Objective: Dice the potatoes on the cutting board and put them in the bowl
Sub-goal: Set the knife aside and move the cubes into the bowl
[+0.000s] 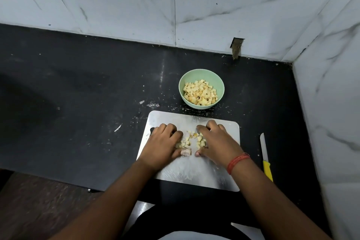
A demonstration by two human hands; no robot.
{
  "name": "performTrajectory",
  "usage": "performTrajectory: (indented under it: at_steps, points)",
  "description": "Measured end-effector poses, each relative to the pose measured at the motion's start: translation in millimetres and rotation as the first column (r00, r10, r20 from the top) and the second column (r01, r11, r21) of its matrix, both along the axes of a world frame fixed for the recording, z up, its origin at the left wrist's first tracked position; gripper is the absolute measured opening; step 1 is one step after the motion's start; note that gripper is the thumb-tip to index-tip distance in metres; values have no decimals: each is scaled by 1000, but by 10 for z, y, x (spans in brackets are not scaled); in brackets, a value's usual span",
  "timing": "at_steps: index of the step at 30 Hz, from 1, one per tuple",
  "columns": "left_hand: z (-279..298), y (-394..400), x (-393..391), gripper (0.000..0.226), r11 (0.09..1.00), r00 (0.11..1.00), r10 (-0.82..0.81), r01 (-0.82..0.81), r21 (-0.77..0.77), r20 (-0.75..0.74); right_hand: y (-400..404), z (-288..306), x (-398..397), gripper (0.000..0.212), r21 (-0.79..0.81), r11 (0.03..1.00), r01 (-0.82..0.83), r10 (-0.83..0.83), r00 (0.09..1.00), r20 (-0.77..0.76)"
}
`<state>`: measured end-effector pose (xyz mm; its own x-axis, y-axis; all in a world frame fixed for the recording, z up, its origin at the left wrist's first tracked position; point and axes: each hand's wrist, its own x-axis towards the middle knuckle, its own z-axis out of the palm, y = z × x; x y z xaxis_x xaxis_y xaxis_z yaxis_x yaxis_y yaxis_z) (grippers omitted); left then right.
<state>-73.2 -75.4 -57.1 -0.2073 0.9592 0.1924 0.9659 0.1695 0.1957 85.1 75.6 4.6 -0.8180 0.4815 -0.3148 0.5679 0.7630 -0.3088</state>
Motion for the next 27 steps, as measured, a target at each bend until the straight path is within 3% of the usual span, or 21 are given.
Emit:
performTrajectory:
  at_steps: [2, 7, 11, 15, 17, 20, 23, 25, 27]
  points:
    - [13, 54, 14, 45, 1000, 999, -22, 22, 2, -23, -66, -60, -42, 71, 13, 1000, -17, 17, 999, -28]
    - [32, 154, 26, 35, 999, 999, -38, 37, -12, -20, -160, -157, -127, 26, 84, 995, -50, 65, 980, -187]
    - [53, 161, 49, 45, 998, 998, -40, 38, -49, -51, -169, -220, -97, 18, 164, 985, -58, 93, 973, -212]
    - [55, 148, 46, 34, 999, 999, -15, 14, -43, -29, -139, -244, -95, 12, 171, 984, -57, 96, 968, -231]
    - [38, 149, 33, 32, 999, 999, 17, -16, -35, 37, -104, -243, -91, 11, 112, 993, -20, 48, 967, -252]
    - [96, 180, 29, 22, 993, 976, 117, -116, -15, 181, -59, -154, -70, 10, -132, 981, 139, -175, 930, -322]
    - [196, 224, 73, 17, 973, 902, 209, -229, 7, 379, -36, -45, -16, 13, -456, 831, 319, -476, 832, -286]
    - [281, 269, 104, 27, 950, 794, 238, -310, 36, 559, -25, 26, 25, 13, -722, 600, 346, -655, 730, -194]
    - [433, 341, 162, 41, 925, 652, 215, -374, 62, 727, -10, 120, 52, 9, -879, 390, 273, -751, 647, -132]
